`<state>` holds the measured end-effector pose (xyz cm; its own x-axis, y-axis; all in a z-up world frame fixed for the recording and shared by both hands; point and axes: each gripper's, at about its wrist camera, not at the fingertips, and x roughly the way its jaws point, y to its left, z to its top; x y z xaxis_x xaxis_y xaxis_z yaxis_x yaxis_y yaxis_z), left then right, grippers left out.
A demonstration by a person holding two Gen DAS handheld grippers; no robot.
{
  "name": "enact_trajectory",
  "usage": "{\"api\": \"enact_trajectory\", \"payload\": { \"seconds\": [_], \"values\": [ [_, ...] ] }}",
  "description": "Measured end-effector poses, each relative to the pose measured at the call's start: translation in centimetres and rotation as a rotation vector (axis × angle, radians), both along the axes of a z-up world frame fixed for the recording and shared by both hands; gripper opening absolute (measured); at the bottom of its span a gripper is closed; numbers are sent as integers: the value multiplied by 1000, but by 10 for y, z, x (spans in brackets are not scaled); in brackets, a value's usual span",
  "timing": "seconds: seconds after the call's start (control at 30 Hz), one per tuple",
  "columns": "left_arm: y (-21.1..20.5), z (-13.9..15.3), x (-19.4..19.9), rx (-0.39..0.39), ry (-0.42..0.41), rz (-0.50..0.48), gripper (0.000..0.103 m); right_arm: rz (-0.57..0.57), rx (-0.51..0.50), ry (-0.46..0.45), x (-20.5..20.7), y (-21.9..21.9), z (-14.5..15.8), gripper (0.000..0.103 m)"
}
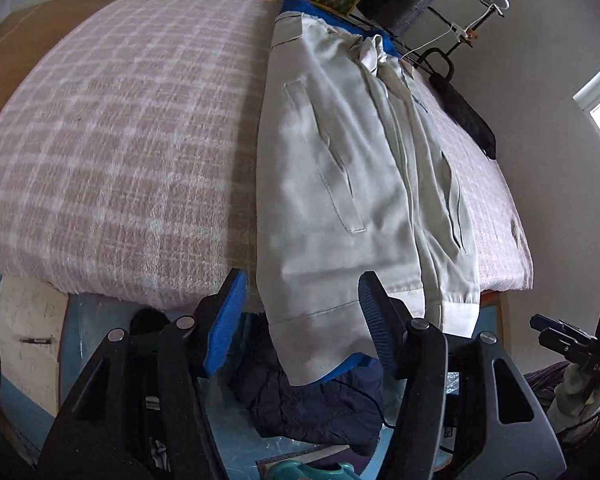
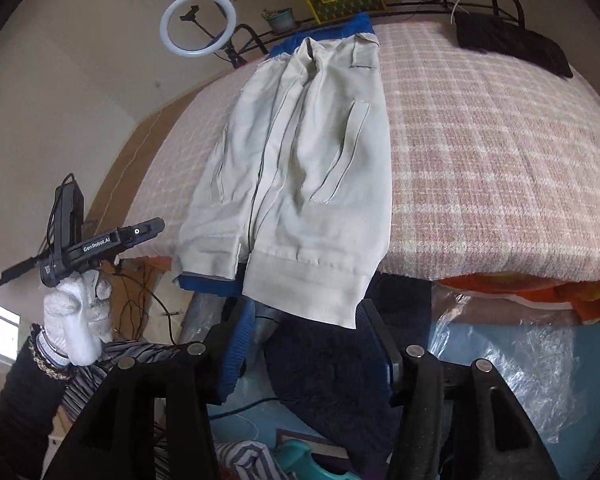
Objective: Fold large clothes
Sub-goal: 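Grasp the jacket hem with the right gripper while the left gripper grasps beside it, then lift the hem with both grippers and fold it toward the collar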
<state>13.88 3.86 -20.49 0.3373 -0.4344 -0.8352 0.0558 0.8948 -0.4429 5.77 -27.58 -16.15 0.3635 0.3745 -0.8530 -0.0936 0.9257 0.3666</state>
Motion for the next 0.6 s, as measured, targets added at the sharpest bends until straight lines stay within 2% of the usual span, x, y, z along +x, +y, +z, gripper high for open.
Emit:
{"api": "enact_trajectory", "payload": {
  "seconds": [0.03, 0.1, 0.3, 0.33, 0.37, 0.4, 0.43, 0.47, 0.5, 0.53, 0.57, 0.6],
  "values": [
    [1, -8, 1, -23, 36, 15, 60, 7, -17, -4, -1, 2, -2, 62],
    [3, -21, -3, -89, 90, 36, 60, -4, -10, 23, 0, -1, -12, 63],
    [-5, -38, -9, -137, 112, 24, 60, -69, 58, 107, 21, -23, -64, 65],
    [-6, -41, -8, -153, 115, 27, 57, -84, 89, 128, 24, -26, -73, 65],
    [-5, -43, -9, -158, 109, 38, 44, -97, 123, 149, 27, -29, -81, 65],
    [-3, -45, -10, -152, 101, 45, 38, -105, 154, 166, 30, -32, -89, 65],
    [0, -46, -12, -162, 99, 48, 26, -113, 177, 178, 32, -33, -95, 66],
    [6, -45, -15, -190, 96, 60, 18, -112, 196, 186, 35, -33, -101, 66],
    [15, -43, -17, -216, 88, 77, 17, -104, 204, 197, 37, -31, -107, 66],
    [20, -40, -21, -228, 74, 93, 16, -92, 207, 208, 39, -27, -113, 60],
    [22, -39, -23, -227, 60, 92, 16, -65, 222, 216, 40, -23, -117, 40],
    [18, -40, -23, -193, 50, 66, 16, -29, 245, 222, 41, -18, -121, 29]
  ]
}}
